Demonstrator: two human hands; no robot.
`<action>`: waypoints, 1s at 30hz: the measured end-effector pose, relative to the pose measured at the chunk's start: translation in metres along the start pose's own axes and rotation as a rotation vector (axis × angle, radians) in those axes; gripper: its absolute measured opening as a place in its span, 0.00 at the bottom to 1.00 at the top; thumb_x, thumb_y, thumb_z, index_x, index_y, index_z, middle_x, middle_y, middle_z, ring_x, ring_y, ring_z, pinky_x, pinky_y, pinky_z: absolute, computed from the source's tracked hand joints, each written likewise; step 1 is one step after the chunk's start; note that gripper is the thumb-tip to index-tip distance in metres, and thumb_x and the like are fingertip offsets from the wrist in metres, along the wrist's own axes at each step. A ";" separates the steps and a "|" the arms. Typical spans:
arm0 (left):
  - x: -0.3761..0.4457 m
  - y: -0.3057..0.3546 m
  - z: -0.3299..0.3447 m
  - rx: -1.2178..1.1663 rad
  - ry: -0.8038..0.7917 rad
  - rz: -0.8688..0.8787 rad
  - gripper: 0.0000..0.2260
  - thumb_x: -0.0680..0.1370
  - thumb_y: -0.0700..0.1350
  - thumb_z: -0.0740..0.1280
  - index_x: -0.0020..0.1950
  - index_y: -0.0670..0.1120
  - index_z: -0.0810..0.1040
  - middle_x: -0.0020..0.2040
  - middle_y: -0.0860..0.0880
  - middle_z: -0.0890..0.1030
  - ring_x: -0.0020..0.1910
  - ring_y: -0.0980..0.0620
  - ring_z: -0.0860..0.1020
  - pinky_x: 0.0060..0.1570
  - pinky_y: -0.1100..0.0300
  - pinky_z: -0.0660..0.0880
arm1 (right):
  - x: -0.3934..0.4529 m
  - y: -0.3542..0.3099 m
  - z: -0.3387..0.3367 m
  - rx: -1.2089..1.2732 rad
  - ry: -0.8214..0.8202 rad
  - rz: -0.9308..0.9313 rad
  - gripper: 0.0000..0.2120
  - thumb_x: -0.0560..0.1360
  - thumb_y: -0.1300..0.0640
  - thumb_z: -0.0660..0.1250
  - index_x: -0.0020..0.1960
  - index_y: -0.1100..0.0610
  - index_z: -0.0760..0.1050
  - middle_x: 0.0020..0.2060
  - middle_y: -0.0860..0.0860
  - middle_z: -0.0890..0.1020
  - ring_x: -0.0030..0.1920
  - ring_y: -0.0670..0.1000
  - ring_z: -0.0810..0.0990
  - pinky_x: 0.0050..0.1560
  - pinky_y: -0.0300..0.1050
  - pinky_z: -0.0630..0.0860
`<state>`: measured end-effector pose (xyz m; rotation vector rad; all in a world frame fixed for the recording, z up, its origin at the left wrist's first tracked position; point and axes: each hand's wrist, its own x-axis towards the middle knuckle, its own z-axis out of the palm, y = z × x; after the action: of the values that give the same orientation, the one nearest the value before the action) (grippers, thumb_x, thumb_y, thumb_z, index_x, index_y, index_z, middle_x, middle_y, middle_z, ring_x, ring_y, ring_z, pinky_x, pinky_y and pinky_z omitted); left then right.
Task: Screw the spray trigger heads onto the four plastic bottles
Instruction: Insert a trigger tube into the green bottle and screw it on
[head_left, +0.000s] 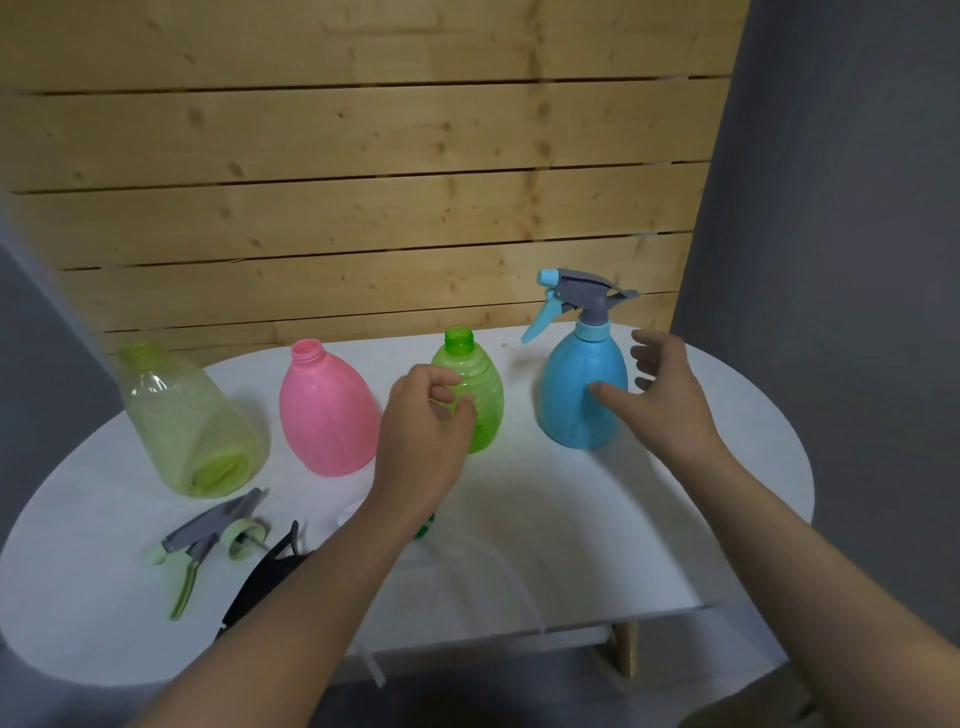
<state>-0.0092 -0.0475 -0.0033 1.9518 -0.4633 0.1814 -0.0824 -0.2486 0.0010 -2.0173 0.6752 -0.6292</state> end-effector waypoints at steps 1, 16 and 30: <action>0.001 0.001 0.001 0.034 0.053 0.021 0.10 0.73 0.41 0.67 0.53 0.45 0.74 0.48 0.47 0.74 0.44 0.53 0.73 0.45 0.58 0.73 | -0.005 -0.001 -0.001 0.022 0.051 -0.012 0.30 0.67 0.57 0.74 0.65 0.55 0.65 0.59 0.52 0.73 0.56 0.51 0.73 0.52 0.42 0.70; 0.020 -0.008 0.024 0.078 -0.075 -0.111 0.37 0.68 0.47 0.75 0.72 0.46 0.60 0.68 0.43 0.67 0.66 0.43 0.68 0.65 0.43 0.66 | -0.031 -0.019 0.009 0.234 -0.186 0.040 0.13 0.71 0.60 0.72 0.54 0.57 0.76 0.38 0.51 0.80 0.39 0.47 0.77 0.51 0.47 0.77; -0.021 0.006 -0.050 -0.431 -0.439 -0.241 0.30 0.65 0.52 0.73 0.64 0.49 0.71 0.60 0.51 0.79 0.56 0.55 0.80 0.53 0.58 0.78 | -0.059 -0.035 0.027 0.196 -0.709 -0.167 0.37 0.61 0.47 0.75 0.67 0.46 0.67 0.58 0.47 0.80 0.56 0.43 0.80 0.57 0.41 0.77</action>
<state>-0.0267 0.0005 0.0156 1.5951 -0.4968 -0.4758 -0.0996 -0.1778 0.0086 -1.9389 0.0203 -0.0385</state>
